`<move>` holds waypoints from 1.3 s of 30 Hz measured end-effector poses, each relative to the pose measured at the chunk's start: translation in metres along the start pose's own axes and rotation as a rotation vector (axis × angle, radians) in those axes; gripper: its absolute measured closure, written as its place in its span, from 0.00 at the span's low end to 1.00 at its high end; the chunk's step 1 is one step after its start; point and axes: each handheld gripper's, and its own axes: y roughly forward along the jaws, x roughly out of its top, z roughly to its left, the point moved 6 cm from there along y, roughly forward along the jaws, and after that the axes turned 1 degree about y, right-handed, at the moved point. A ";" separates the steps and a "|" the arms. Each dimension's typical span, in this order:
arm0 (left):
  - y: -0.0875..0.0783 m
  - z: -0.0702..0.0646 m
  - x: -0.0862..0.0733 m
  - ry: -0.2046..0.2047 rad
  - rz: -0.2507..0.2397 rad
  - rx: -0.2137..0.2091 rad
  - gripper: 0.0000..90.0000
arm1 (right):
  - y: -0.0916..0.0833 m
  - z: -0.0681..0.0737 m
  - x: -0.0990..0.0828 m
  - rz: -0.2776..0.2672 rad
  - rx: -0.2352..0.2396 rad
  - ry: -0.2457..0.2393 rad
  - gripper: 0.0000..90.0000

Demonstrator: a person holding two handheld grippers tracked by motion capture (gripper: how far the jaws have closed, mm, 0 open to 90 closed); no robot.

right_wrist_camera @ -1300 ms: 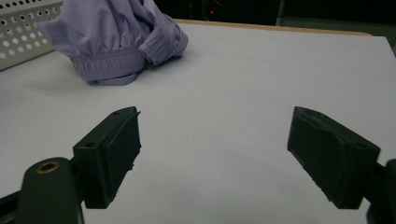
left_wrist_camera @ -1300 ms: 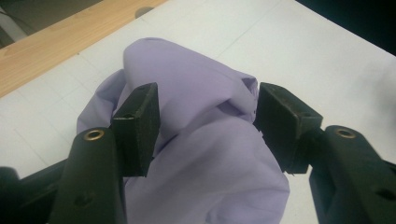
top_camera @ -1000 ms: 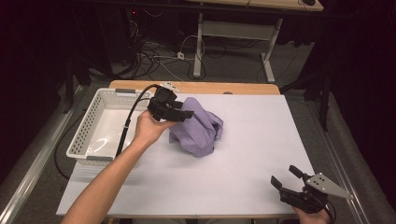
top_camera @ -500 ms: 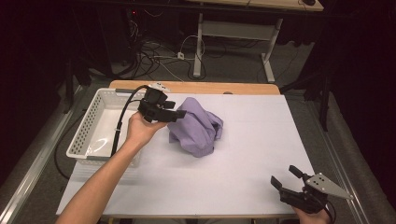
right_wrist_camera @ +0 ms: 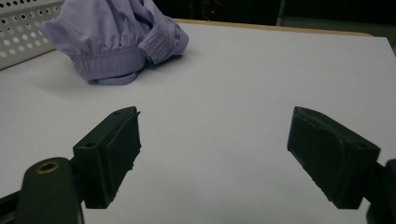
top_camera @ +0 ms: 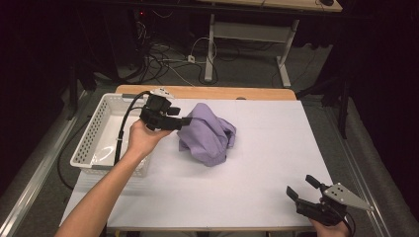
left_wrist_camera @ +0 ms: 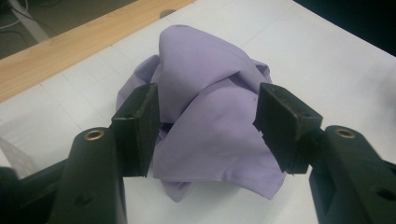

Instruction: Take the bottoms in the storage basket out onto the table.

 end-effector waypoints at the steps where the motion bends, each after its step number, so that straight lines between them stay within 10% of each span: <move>1: -0.001 0.001 0.000 0.000 -0.001 0.001 0.44 | 0.000 0.000 0.000 0.000 0.000 0.001 0.20; 39: -0.030 0.017 0.002 -0.011 -0.041 0.017 0.44 | 0.000 0.000 0.000 0.002 -0.001 0.001 0.20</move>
